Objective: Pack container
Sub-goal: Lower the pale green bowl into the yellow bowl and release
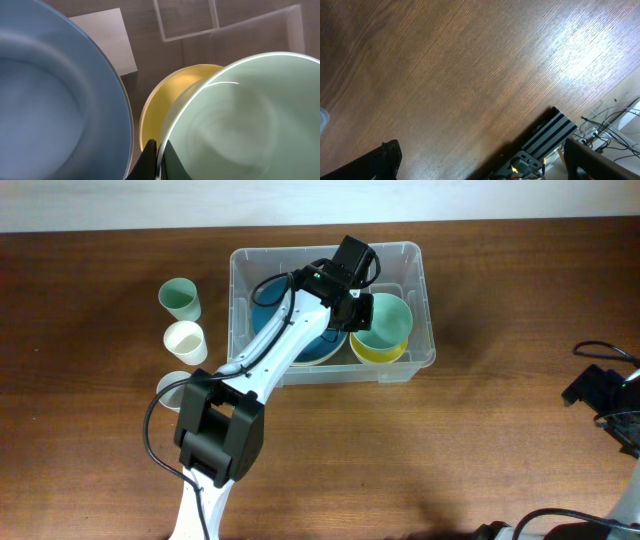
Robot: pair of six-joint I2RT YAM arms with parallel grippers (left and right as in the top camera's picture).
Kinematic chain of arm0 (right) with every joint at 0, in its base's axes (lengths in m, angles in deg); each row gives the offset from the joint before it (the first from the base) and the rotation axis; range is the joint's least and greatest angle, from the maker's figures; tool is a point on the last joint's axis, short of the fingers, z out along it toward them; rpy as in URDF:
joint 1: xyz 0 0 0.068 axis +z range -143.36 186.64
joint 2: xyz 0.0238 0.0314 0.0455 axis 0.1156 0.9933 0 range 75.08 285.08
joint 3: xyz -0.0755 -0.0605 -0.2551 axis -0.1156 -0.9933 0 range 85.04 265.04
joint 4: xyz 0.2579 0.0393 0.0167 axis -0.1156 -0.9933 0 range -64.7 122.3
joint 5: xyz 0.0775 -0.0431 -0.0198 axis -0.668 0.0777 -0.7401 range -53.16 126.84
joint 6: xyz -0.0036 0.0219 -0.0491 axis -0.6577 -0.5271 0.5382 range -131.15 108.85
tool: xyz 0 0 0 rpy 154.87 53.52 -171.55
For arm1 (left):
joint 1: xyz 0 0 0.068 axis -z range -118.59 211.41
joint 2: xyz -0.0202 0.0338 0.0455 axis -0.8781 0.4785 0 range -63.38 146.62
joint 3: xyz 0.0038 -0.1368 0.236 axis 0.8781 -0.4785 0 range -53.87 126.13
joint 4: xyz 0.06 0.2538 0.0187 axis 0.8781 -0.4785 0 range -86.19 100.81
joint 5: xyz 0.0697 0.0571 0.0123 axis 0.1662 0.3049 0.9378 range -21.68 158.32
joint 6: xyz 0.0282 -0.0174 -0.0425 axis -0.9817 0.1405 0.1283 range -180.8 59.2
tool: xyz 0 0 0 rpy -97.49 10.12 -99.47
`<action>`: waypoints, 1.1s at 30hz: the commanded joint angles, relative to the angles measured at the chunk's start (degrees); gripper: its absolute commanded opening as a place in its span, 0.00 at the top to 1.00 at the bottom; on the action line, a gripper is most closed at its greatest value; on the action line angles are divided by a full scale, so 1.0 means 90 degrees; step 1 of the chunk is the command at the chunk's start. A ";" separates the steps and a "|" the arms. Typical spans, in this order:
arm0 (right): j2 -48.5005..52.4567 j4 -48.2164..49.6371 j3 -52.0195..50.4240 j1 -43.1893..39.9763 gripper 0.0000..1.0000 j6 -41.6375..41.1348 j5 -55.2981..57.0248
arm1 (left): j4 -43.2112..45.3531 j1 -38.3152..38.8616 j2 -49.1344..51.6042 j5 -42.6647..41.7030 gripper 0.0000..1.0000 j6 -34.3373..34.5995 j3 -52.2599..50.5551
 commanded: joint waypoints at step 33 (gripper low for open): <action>0.0017 -0.0002 -0.0024 -0.0039 0.01 0.0017 -0.0017 | 0.0109 0.0102 0.0345 -0.0486 0.99 -0.0104 0.0075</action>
